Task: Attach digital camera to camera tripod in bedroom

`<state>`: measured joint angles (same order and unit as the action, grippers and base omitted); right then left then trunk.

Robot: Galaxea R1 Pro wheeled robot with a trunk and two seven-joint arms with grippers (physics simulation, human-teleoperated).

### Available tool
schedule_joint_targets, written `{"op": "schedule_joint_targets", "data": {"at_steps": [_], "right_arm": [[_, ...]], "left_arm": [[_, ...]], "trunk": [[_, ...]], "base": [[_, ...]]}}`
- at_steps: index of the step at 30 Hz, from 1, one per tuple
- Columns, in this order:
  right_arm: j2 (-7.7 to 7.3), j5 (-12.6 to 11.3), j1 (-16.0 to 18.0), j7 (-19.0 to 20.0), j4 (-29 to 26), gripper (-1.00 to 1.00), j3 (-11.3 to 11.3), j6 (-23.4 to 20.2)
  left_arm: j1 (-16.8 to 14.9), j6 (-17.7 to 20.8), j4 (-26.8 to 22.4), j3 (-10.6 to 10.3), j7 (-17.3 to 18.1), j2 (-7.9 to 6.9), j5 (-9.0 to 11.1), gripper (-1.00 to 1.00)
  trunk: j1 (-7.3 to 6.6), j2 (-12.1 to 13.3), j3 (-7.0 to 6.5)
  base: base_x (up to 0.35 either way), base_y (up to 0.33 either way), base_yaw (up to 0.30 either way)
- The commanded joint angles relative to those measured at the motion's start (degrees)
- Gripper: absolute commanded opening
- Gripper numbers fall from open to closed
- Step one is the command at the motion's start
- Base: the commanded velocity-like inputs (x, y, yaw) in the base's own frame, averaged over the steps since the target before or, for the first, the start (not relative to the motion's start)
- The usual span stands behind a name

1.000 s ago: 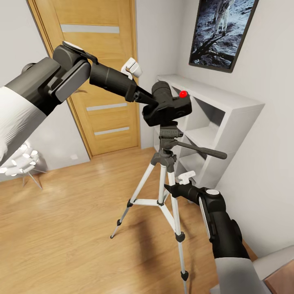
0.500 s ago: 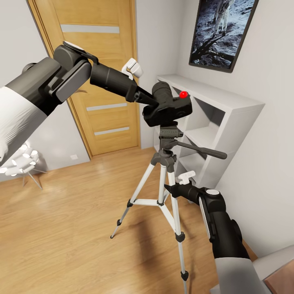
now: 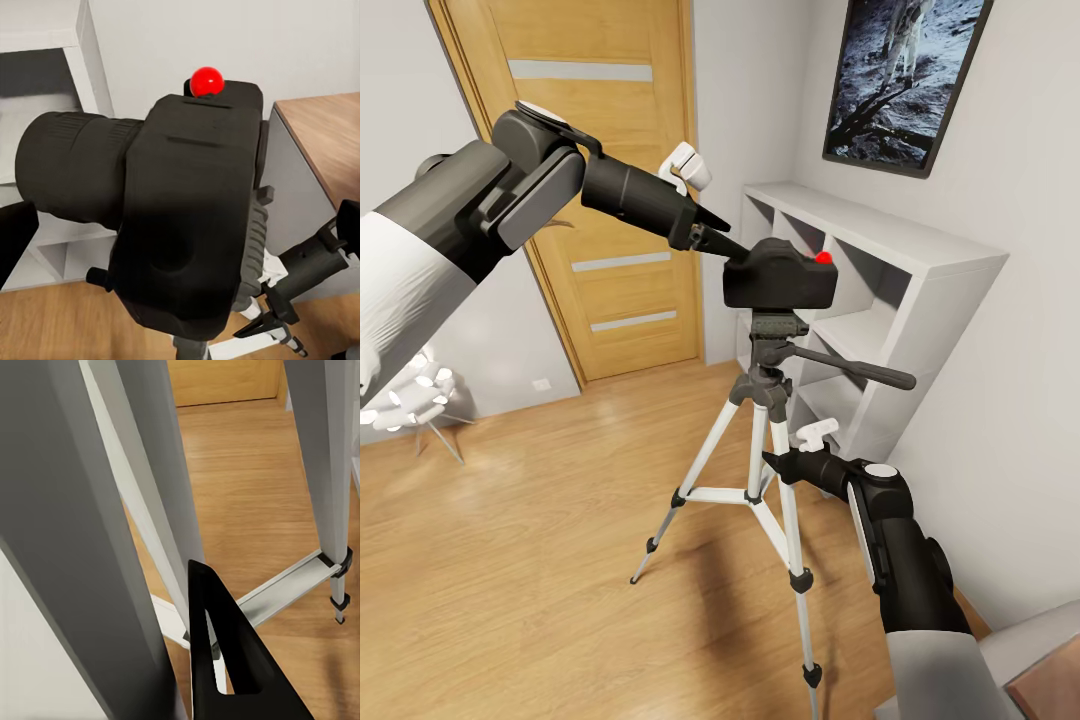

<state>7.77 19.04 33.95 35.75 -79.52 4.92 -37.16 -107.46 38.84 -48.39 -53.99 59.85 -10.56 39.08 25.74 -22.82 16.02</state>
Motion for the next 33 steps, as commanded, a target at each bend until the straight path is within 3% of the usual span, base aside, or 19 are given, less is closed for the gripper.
{"op": "schedule_joint_targets", "data": {"at_steps": [1,24,28,31,33], "right_arm": [[0.05,3.7,0.06,0.55,4.11,-1.0,0.27,-0.45],[0.05,3.64,0.06,0.58,4.11,-1.0,0.34,-0.45],[0.05,3.7,0.06,0.55,4.11,-1.0,0.35,-0.51],[0.05,3.72,0.05,0.56,4.11,-1.0,0.35,-0.52],[0.05,3.72,0.04,0.55,4.11,-1.0,0.35,-0.51]], "left_arm": [[-0.12,0.42,-0.03,-0.24,-0.09,-0.07,0.49,1.0],[-0.12,0.44,0.78,0.55,-0.54,-0.42,1.3,1.0],[-0.12,0.4,1.62,3.05,-0.8,-0.75,2.2,1.0],[-0.12,0.33,3.2,7.03,-0.85,-1.4,3.95,1.0],[-0.12,0.31,3.92,8.37,-0.86,-1.91,4.97,1.0]], "trunk": [[0.04,-0.09,0.12],[0.04,-0.09,0.12],[0.04,-0.09,0.12],[0.04,-0.09,0.12],[0.04,-0.09,0.12]], "base": [[0.0,0.0,0.0],[0.0,0.0,0.0],[0.0,0.0,0.0],[0.0,0.0,0.0],[0.0,0.0,0.0]]}}
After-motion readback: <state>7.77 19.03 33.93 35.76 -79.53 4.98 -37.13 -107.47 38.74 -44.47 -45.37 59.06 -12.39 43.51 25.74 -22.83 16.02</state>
